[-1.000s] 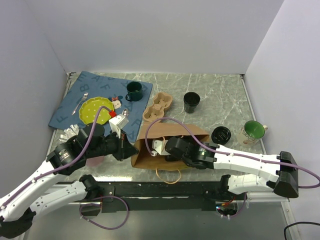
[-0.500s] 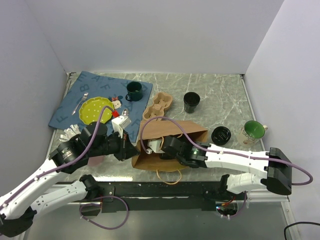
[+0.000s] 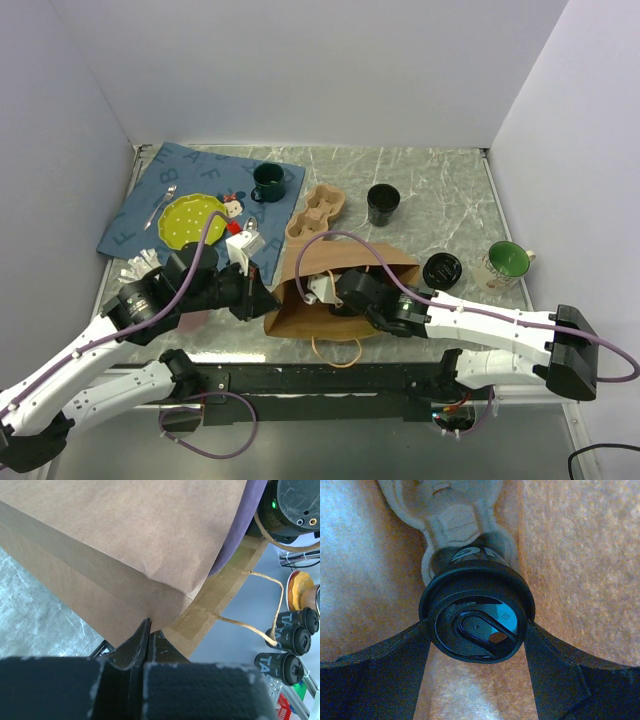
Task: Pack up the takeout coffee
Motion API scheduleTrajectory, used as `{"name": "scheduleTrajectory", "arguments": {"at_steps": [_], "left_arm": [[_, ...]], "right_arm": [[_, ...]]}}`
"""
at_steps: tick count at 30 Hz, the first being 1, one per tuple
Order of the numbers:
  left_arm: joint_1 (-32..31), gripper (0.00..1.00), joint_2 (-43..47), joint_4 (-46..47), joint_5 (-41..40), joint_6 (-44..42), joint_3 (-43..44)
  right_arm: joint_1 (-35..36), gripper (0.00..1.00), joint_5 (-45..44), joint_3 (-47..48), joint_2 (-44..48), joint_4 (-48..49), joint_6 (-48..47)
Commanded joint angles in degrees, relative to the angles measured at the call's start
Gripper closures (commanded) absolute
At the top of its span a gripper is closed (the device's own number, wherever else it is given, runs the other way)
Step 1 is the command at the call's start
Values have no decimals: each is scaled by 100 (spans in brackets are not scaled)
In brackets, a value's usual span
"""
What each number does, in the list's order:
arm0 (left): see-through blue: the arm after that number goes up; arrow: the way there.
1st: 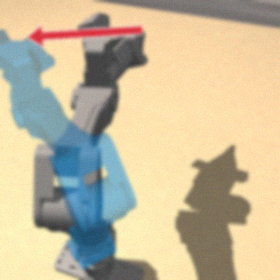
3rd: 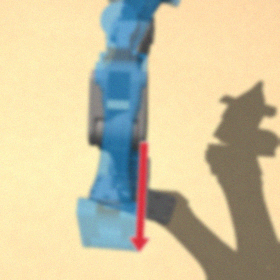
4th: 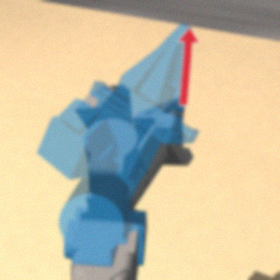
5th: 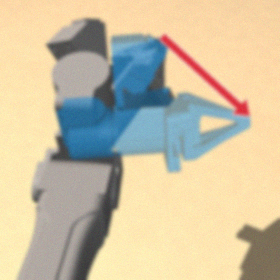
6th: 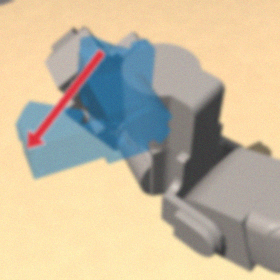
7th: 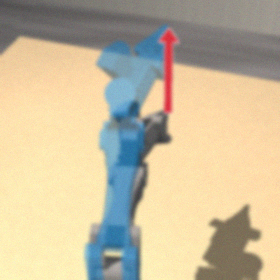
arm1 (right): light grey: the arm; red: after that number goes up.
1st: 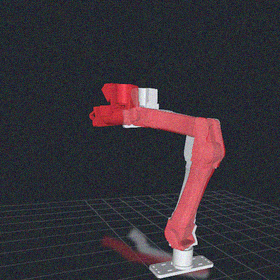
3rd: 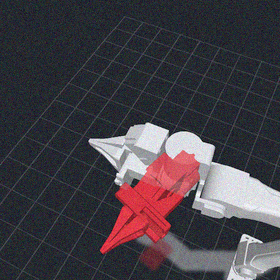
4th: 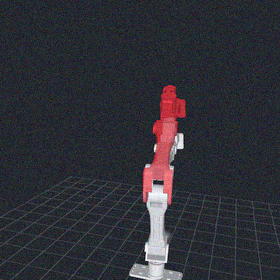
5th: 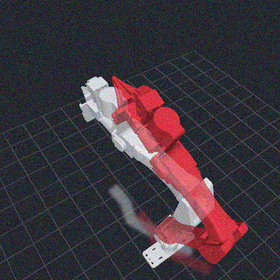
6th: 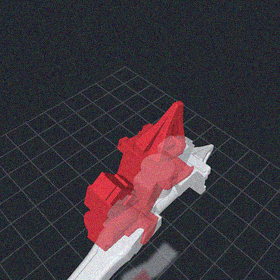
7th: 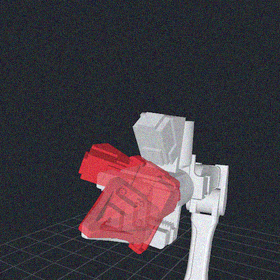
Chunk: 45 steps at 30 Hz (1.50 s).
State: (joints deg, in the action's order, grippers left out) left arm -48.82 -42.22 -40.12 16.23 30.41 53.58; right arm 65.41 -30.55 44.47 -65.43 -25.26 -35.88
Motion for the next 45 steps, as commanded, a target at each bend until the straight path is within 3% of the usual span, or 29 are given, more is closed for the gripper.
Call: {"name": "scheduleTrajectory", "arguments": {"at_steps": [1, 21, 45], "left_arm": [[-5, 99, -59, 66, 144, -132, 82], [-5, 99, -111, 329, 276, 0, -14], [-5, 99, -6, 4, 188, -62, -6]], "right_arm": [[-116, 78, -57, -79, 153, 240, 72], [-415, 78, 409, -263, -14, 495, 19], [-696, 78, 655, -61, -752, 715, 538]]}}
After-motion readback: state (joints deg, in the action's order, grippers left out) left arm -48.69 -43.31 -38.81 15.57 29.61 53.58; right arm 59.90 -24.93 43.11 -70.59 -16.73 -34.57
